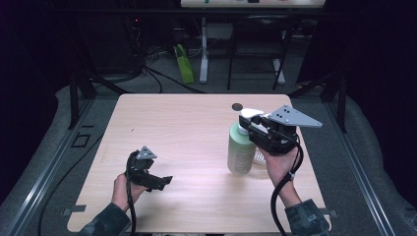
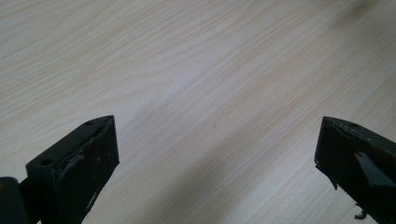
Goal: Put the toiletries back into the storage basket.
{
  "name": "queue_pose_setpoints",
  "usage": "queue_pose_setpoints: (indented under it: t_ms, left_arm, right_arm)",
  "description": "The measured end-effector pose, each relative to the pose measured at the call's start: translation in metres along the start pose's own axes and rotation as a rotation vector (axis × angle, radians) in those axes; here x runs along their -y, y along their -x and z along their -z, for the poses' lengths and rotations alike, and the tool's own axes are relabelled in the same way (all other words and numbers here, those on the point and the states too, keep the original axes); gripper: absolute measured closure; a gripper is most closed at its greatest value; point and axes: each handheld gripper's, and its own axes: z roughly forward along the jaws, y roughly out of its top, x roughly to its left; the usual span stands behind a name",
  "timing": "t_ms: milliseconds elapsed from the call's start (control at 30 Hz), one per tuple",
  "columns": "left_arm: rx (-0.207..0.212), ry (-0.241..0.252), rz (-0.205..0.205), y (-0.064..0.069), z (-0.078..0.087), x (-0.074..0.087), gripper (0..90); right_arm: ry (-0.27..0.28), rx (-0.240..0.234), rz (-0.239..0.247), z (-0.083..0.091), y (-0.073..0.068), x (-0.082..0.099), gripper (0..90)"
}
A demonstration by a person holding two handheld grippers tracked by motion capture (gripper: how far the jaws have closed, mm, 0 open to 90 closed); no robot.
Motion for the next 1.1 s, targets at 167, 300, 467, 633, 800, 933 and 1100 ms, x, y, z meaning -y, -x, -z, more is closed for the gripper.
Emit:
queue_pose_setpoints:
  t_ms: [167, 300, 467, 633, 800, 933, 1100]
  left_arm:
    - [0.007, -0.023, 0.022, -0.003, -0.007, 0.001, 0.0]
    - [-0.003, -0.053, 0.025, -0.005, -0.011, 0.001, 0.0]
    - [-0.008, -0.065, 0.033, -0.008, -0.013, 0.002, 0.0]
    - [-0.011, -0.075, 0.024, -0.007, -0.014, 0.001, 0.0]
    - [-0.01, -0.085, 0.004, -0.004, -0.016, 0.0, 0.0]
    - [-0.01, -0.095, -0.011, -0.002, -0.019, 0.0, 0.1]
    - [-0.012, -0.099, -0.021, -0.001, -0.02, -0.001, 0.1]
  right_arm:
    - [0.003, 0.002, 0.009, -0.001, 0.0, -0.004, 68.1]
    - [0.009, 0.002, 0.009, -0.002, 0.001, -0.007, 68.1]
    - [0.01, 0.001, 0.014, -0.003, 0.001, -0.01, 68.1]
    - [0.024, -0.001, 0.02, -0.002, 0.0, -0.018, 68.1]
    - [0.034, 0.0, 0.023, -0.001, 0.0, -0.024, 68.1]
    - [0.036, 0.0, 0.031, -0.001, 0.0, -0.027, 68.1]
    - [0.036, 0.003, 0.038, -0.001, 0.003, -0.03, 68.0]
